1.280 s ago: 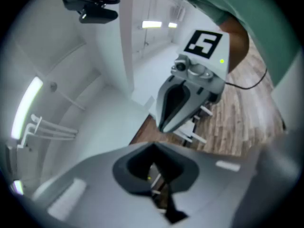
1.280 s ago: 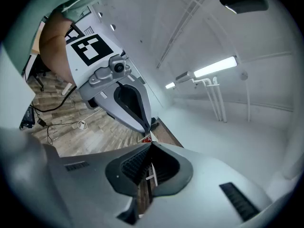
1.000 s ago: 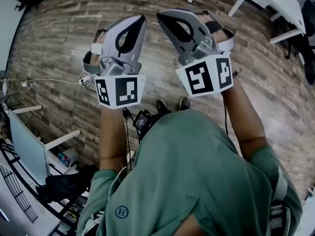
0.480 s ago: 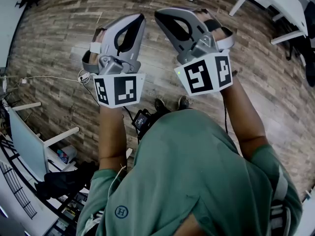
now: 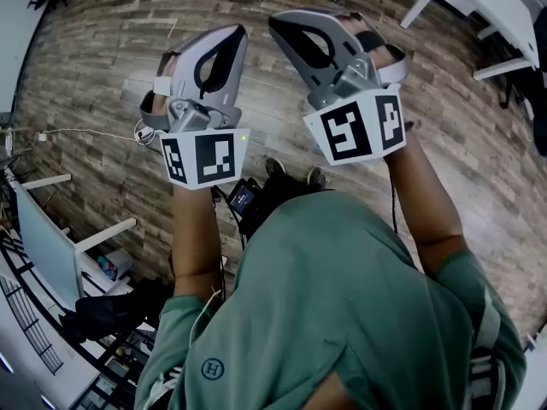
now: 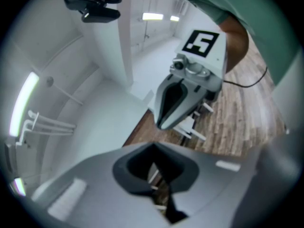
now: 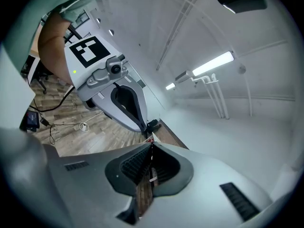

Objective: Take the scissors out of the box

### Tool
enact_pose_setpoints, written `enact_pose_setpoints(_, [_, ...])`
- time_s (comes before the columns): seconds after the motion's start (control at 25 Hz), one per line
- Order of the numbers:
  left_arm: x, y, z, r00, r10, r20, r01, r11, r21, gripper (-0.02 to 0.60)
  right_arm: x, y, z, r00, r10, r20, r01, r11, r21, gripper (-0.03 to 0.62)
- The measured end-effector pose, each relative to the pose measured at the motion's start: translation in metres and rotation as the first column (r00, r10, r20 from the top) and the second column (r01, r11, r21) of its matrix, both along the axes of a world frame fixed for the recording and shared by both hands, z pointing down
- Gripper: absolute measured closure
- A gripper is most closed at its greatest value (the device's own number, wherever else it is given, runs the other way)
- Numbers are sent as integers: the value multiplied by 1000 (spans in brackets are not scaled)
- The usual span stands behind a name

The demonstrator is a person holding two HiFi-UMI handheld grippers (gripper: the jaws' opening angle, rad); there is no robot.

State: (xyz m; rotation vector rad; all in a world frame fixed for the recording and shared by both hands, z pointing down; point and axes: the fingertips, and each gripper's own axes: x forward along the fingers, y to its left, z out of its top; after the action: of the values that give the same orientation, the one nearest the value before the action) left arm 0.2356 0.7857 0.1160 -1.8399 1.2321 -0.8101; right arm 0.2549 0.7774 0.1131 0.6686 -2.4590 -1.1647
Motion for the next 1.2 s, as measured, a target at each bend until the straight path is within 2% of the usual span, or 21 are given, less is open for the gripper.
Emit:
enact_pose_setpoints(0.36, [-35,-47,4,999,30,-10,-31,999,-9,583,-33,-46,8,999,35,-11,-35,999,-20,586])
enact_pose_setpoints(0.88, [-108,-115,6,993,112,-31,-112,994,-8,583,-107,-115,5,994,112,-18,-112,994,-7,587])
enact_pose_setpoints(1.2, [-122,-150,8,993,112,-42,-112,994,-14,583,-123,-151,8,994,106,-26,-107,994,-17,586])
